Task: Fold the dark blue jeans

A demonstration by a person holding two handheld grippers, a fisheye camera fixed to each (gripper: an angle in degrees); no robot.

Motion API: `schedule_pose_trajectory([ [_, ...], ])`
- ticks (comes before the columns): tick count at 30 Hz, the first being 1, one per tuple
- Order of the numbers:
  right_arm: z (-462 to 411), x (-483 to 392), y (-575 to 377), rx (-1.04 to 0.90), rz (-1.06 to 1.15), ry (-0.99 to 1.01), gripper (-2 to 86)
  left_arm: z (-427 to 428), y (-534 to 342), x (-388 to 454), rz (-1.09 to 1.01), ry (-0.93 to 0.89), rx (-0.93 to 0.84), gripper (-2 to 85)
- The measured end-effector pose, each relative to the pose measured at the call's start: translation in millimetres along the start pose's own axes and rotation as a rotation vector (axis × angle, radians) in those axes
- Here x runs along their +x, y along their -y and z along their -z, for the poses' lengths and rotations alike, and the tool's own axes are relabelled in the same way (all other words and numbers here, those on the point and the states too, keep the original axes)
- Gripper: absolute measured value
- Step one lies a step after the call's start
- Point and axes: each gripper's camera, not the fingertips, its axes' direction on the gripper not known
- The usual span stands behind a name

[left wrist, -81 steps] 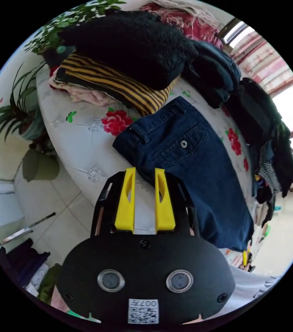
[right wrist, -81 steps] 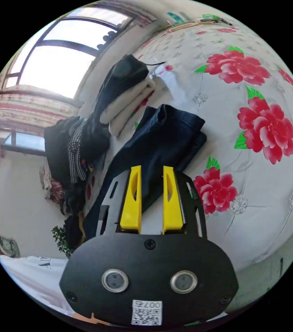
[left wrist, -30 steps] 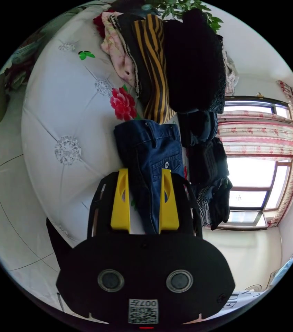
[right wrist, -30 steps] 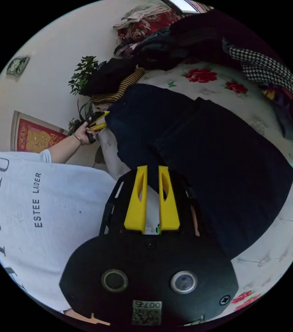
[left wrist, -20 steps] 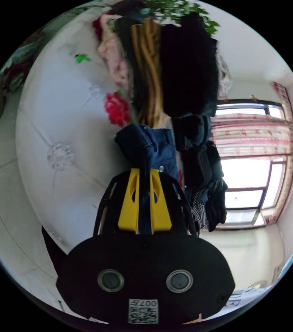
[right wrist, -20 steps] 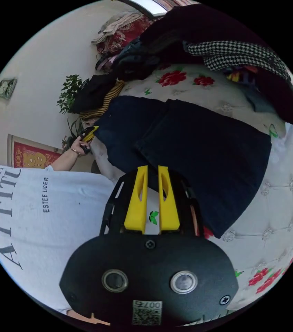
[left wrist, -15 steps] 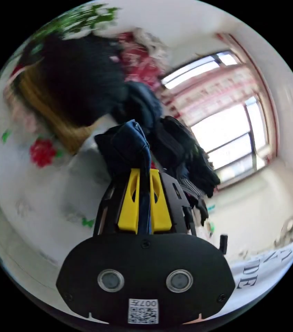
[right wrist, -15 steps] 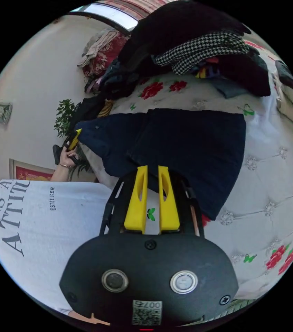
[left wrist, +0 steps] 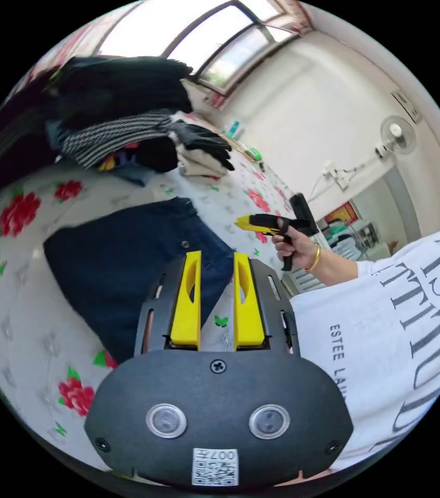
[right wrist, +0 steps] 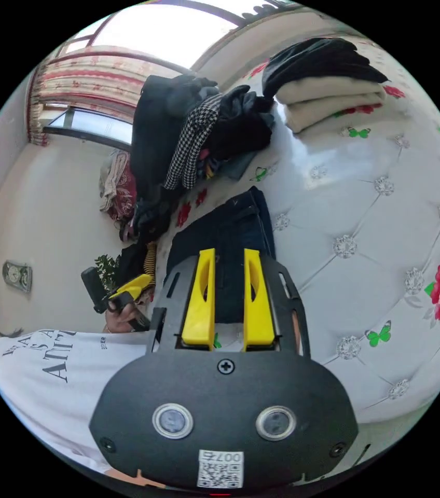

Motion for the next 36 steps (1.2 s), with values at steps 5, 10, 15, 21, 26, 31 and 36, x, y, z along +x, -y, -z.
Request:
schedule_pose_trajectory([
  [5, 6.3, 49.5, 3.7, 0.000, -0.100, 0.042, 10.1, 4.1, -43.1, -75.4, 0.339, 0.120, 0.101, 12.3],
  [10, -37.7, 79.4, 28.7, -0.144, -0.105, 0.055, 10.7, -34.6, -62.8, -135.9, 0.555, 0.176, 0.087, 14.4],
  [15, -68.5, 84.7, 50.6, -0.227, -0.034, 0.046, 8.2, -136.3, -41.7, -158.1, 0.603, 0.132, -0.077, 10.8],
  [21, -62.6, 93.9, 56.6, -0.261, -0.007, 0.262, 5.3, -164.3, 2.5, -126.4, 0.484, 0.097, -0.067, 4.7],
  [26, -13.5, 74.5, 57.0, -0.098, 0.092, 0.277, 3.7, -188.7, 82.7, -52.2, 0.262, -0.025, -0.021, 4.3],
  [31, 92.5, 52.7, 90.0, 0.186, 0.248, 0.177, 2.9, -234.9, 224.5, 52.7, -0.114, -0.045, -0.005, 4.6],
  [36, 153.3, 22.8, 140.1, 0.462, 0.352, -0.031, 3.4, -275.8, 379.2, 108.3, -0.316, 0.025, 0.066, 5.7],
])
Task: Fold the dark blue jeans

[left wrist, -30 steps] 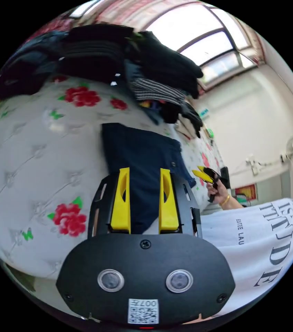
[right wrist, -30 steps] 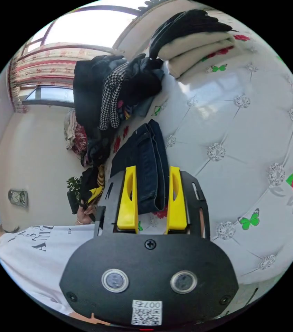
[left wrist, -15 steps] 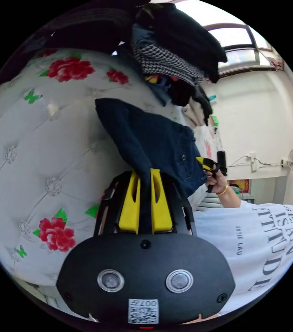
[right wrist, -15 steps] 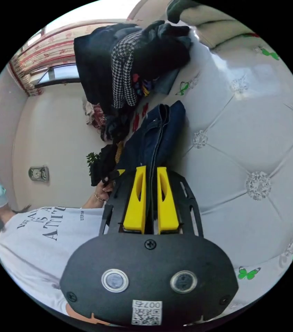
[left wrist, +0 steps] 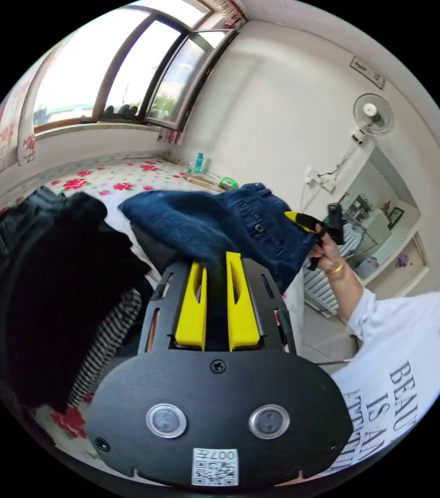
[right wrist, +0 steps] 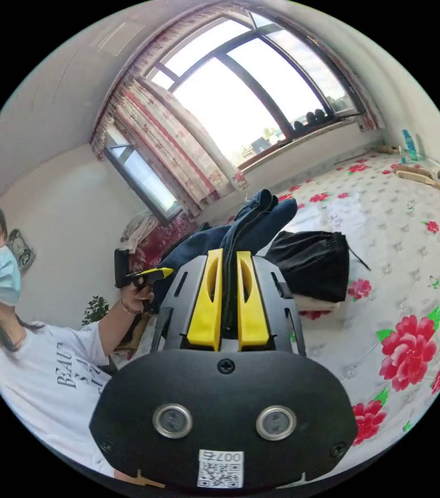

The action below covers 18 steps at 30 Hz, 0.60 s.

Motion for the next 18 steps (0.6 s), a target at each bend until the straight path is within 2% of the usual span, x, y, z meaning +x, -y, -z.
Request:
schedule_pose_trajectory([
  [3, -27.5, 27.3, 12.0, 0.065, -0.142, -0.237, 3.6, -32.4, 32.8, -17.3, 0.087, 0.141, -0.061, 5.7],
  [5, -57.5, 36.5, -5.1, 0.001, -0.176, -0.334, 3.8, -44.1, 11.7, -12.6, 0.096, 0.172, -0.089, 5.5],
  [8, -123.1, 23.7, -79.4, -0.170, -0.066, -0.351, 4.1, -65.7, -71.7, 11.2, 0.076, 0.255, -0.255, 5.4],
  [10, -189.9, 6.2, -166.8, -0.416, -0.020, -0.324, 4.1, -72.8, -167.0, 38.9, 0.106, 0.366, -0.457, 4.8],
  [11, -205.6, -0.9, -190.5, -0.477, -0.003, -0.316, 4.0, -71.4, -191.7, 47.6, 0.121, 0.394, -0.505, 4.7],
  [13, -262.4, -40.4, -283.9, -0.721, 0.101, -0.288, 3.7, -54.4, -281.0, 88.9, 0.198, 0.468, -0.664, 4.3],
  [18, -337.9, -127.9, -413.2, -1.038, 0.358, -0.231, 2.9, 0.2, -380.0, 161.7, 0.399, 0.614, -0.822, 4.4],
])
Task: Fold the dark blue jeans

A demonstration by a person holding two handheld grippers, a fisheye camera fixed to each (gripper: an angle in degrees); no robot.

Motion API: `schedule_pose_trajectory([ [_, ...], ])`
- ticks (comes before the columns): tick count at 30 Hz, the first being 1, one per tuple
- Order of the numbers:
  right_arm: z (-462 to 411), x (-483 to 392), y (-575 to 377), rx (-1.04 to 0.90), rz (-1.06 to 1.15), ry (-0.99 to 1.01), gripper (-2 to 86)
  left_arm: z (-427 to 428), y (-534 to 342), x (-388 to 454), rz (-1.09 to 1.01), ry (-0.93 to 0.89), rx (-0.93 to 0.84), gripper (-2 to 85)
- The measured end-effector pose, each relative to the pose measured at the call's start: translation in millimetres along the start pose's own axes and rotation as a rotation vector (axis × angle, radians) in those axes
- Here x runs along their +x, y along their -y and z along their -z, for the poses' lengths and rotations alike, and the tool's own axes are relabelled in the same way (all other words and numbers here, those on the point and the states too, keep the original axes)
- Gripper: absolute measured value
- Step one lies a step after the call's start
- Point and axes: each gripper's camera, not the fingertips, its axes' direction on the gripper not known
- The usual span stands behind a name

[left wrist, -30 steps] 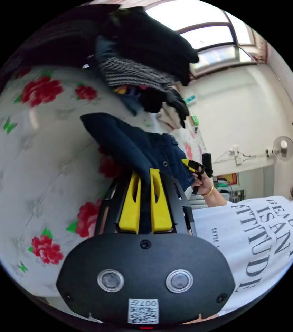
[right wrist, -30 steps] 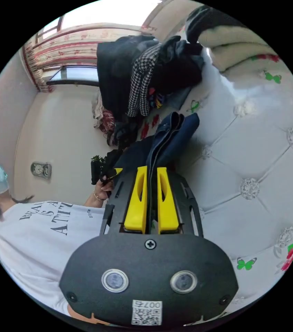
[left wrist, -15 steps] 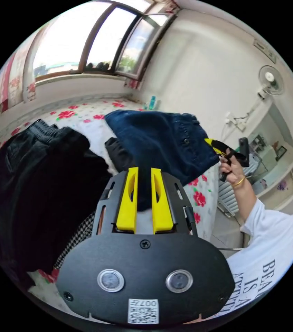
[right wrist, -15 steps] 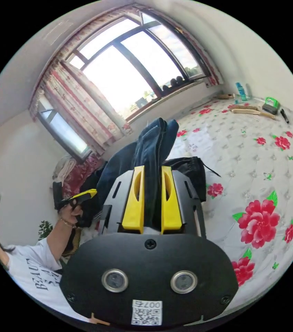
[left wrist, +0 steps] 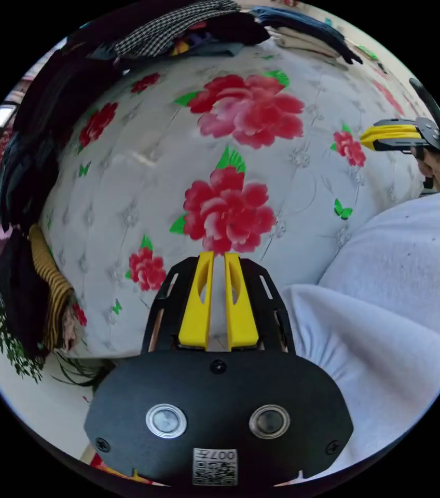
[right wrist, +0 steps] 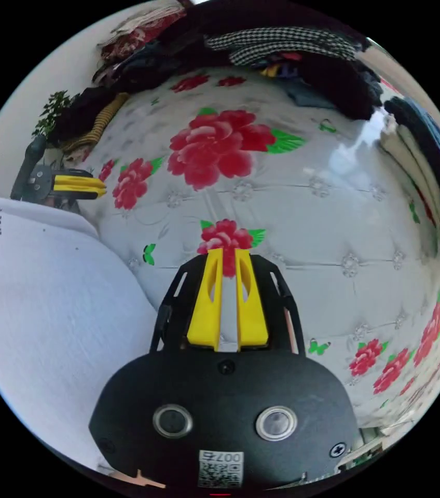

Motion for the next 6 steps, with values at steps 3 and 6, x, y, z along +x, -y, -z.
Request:
schedule_pose_trajectory([
  [3, -51.9, -59.6, 16.9, -0.123, 0.166, -0.045, 2.9, 0.4, -31.5, 0.8, 0.083, -0.034, -0.033, 4.6],
  [6, -98.5, -99.3, 28.6, -0.200, 0.235, -0.141, 3.0, 12.7, -45.9, 4.1, 0.084, -0.079, -0.011, 3.6],
])
